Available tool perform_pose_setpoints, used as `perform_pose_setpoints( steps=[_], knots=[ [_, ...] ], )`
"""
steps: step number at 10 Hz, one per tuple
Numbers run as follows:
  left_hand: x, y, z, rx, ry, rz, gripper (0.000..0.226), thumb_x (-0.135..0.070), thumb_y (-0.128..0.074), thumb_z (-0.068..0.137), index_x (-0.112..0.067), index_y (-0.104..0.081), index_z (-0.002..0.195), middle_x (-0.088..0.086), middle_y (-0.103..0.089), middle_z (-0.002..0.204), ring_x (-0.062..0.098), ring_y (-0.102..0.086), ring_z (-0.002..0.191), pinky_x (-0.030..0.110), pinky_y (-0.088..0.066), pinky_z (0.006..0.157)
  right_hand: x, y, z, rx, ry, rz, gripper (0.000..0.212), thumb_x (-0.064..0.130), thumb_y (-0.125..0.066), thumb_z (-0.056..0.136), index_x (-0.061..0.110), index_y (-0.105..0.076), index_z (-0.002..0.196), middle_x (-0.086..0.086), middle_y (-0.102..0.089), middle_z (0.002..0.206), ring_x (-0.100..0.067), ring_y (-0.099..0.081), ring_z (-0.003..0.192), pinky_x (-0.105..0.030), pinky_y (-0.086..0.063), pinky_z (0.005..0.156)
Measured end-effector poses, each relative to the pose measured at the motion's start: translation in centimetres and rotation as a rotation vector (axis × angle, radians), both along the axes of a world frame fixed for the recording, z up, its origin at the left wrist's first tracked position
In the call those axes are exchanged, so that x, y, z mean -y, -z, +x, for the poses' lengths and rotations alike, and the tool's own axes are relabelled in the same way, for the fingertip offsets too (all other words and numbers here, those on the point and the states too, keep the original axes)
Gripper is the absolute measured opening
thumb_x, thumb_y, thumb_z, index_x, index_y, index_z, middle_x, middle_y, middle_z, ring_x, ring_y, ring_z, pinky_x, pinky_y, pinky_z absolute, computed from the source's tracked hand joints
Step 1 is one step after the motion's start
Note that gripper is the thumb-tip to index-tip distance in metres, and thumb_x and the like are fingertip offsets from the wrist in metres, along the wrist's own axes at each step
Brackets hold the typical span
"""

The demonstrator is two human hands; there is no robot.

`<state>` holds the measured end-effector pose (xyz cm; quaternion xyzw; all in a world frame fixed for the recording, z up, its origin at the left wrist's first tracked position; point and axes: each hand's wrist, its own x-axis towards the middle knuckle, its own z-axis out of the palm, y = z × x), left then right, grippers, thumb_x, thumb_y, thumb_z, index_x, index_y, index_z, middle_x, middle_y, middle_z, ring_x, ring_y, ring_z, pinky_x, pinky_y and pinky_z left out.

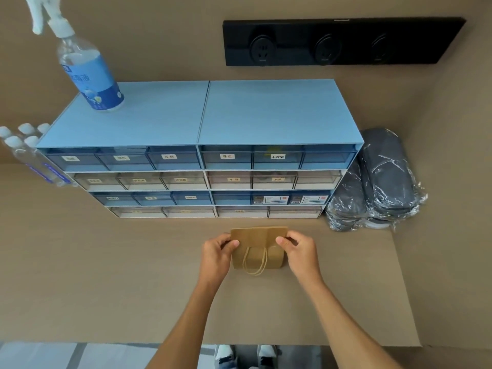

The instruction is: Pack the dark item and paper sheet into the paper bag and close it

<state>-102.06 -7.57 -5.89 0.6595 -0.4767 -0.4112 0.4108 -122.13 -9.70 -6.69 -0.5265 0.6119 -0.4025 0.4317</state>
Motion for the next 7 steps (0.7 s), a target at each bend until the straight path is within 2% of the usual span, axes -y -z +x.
perform_pose_setpoints(
  steps=[1,2,3,4,5,6,7],
  knots=[
    [0.3,0.2,0.2,0.010,0.026,0.009,0.046,0.007,-0.062,0.087,-0.027,-0.058,0.056,-0.025,-0.060,0.049,-0.007,-0.051,0.049,0.006,-0.037,0.051,0.0,-0.1,0.1,-0.007,0.009,-0.006,0.041,0.003,-0.068,0.085,0.029,-0.057,0.055,0.021,-0.058,0.049,0.006,-0.044,0.046,-0.008,-0.035,0.048],
    [0.3,0.4,0.3,0.009,0.036,-0.005,0.040,0.004,-0.063,0.087,-0.025,-0.063,0.060,-0.024,-0.063,0.054,-0.006,-0.054,0.052,0.007,-0.040,0.053,-0.2,-0.3,0.1,0.007,0.012,-0.009,0.034,0.002,-0.068,0.085,0.030,-0.067,0.065,0.019,-0.068,0.058,0.008,-0.056,0.055,-0.006,-0.042,0.055],
    [0.4,0.5,0.7,-0.024,0.067,0.013,0.034,0.000,-0.063,0.089,-0.029,-0.069,0.072,-0.025,-0.072,0.067,-0.006,-0.064,0.065,0.014,-0.050,0.067,-0.1,-0.6,0.3,0.047,0.001,0.002,0.035,-0.001,-0.067,0.084,0.032,-0.071,0.073,0.022,-0.074,0.070,0.007,-0.064,0.065,-0.006,-0.046,0.063],
    [0.3,0.4,1.2,-0.065,0.102,0.023,0.026,-0.005,-0.065,0.089,-0.030,-0.073,0.090,-0.013,-0.078,0.087,0.005,-0.070,0.090,0.036,-0.056,0.089,0.1,-0.9,0.1,0.062,-0.030,0.006,0.035,0.000,-0.069,0.082,0.034,-0.071,0.086,0.018,-0.076,0.084,0.002,-0.068,0.083,-0.018,-0.052,0.079],
    [-0.1,-0.1,1.6,-0.049,0.141,0.020,0.033,-0.022,-0.069,0.088,-0.023,-0.066,0.120,-0.003,-0.070,0.120,0.015,-0.061,0.119,0.043,-0.047,0.105,-0.1,-1.8,-0.4,0.050,-0.055,-0.029,0.043,0.007,-0.072,0.082,0.034,-0.064,0.114,0.011,-0.070,0.115,-0.005,-0.061,0.112,-0.028,-0.044,0.099],
    [-0.5,-1.6,1.8,-0.063,0.136,-0.037,0.041,-0.033,-0.069,0.087,-0.047,-0.056,0.123,-0.027,-0.059,0.124,-0.009,-0.053,0.119,0.028,-0.043,0.103,-0.1,-3.3,-0.8,0.075,-0.085,-0.071,0.052,0.017,-0.073,0.082,0.041,-0.056,0.125,0.020,-0.063,0.126,0.001,-0.052,0.123,-0.029,-0.038,0.103],
    [-0.2,-3.0,2.2,-0.081,0.047,-0.098,0.044,-0.032,-0.065,0.090,-0.036,-0.054,0.132,-0.024,-0.058,0.127,-0.003,-0.053,0.122,0.039,-0.045,0.107,0.2,-4.9,-1.0,0.092,-0.074,-0.112,0.048,0.021,-0.070,0.086,0.036,-0.056,0.130,0.022,-0.061,0.128,0.006,-0.050,0.123,-0.036,-0.038,0.108]
  ],
)
